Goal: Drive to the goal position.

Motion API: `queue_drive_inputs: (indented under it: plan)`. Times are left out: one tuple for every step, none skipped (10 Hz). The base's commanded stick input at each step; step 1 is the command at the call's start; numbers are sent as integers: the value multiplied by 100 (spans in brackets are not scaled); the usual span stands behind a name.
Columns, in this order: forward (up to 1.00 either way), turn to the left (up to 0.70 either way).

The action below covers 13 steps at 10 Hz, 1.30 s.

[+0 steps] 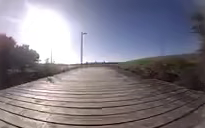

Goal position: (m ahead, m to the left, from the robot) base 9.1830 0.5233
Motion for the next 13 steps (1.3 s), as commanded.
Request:
queue_drive_inputs:
  plan:
    - [70, 0]
    - [70, 0]
    - [70, 0]
    - [70, 0]
    - [70, 0]
    - [70, 0]
    - [70, 0]
    - [70, 0]
    - [70, 0]
    - [70, 0]
    - [70, 0]
    - [70, 0]
    - [70, 0]
